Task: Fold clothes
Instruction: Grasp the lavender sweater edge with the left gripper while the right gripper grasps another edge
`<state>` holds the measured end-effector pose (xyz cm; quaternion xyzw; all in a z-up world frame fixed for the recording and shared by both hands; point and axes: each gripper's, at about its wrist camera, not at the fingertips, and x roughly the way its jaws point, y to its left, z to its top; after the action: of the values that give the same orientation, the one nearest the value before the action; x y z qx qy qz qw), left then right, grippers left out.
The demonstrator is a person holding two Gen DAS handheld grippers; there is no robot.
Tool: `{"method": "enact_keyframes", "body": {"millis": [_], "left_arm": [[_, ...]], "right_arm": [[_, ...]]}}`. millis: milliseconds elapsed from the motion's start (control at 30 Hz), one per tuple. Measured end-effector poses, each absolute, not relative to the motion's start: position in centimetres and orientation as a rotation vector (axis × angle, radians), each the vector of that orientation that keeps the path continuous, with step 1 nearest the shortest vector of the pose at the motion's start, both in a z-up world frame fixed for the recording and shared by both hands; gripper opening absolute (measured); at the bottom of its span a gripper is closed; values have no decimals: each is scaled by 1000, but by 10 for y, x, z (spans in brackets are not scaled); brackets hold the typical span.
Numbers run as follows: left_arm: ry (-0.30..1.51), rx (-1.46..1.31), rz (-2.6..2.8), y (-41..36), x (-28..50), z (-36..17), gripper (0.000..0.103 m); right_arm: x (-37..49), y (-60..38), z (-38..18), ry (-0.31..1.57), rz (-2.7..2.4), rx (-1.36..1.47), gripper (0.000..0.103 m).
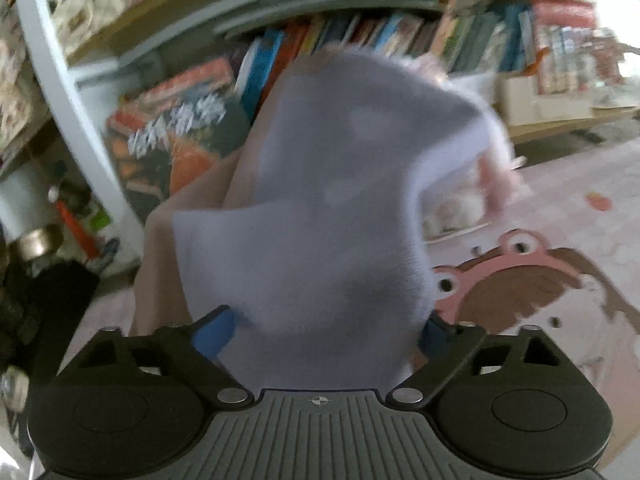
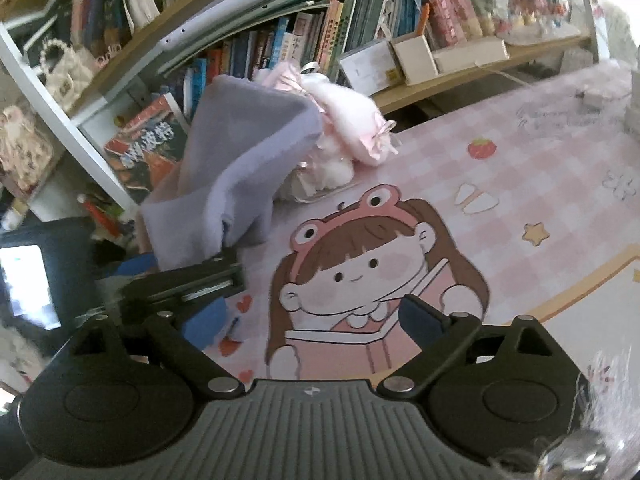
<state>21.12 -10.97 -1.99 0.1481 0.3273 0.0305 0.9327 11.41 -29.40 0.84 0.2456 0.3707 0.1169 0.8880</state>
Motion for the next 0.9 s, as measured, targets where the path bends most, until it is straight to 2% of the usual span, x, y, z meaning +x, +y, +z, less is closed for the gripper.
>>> {"method": "enact_keyframes", "body": {"millis": [33, 67, 100, 133, 233, 367, 700, 767, 833, 900], "left_arm": [[673, 297, 95, -104, 215, -24, 66], [679, 291, 114, -98, 216, -26, 39], [690, 275, 120, -90, 217, -27, 26], [696, 244, 118, -82, 216, -24, 19], [654, 167, 103, -64, 196, -5, 16], [600, 207, 42, -63, 143, 20, 16], [674, 222, -42, -89, 21, 25, 16], [690, 244, -40, -95, 2, 24, 16], [703, 258, -37, -97, -11, 23, 17], [712, 256, -39, -97, -17, 24, 17]], "right_arm": [[114, -296, 8, 780, 258, 535, 95], [114, -298, 7, 788, 274, 562, 95], [113, -301, 5, 793, 300, 604, 95], [112, -304, 4, 795, 320, 640, 95], [111, -310, 4, 799, 369, 716, 95], [113, -315, -2, 810, 435, 832, 95], [116, -311, -50, 990, 572, 1209, 95], [111, -314, -58, 1025, 537, 1231, 82], [107, -319, -64, 1054, 496, 1228, 33], [102, -324, -65, 1057, 486, 1214, 19]]}}
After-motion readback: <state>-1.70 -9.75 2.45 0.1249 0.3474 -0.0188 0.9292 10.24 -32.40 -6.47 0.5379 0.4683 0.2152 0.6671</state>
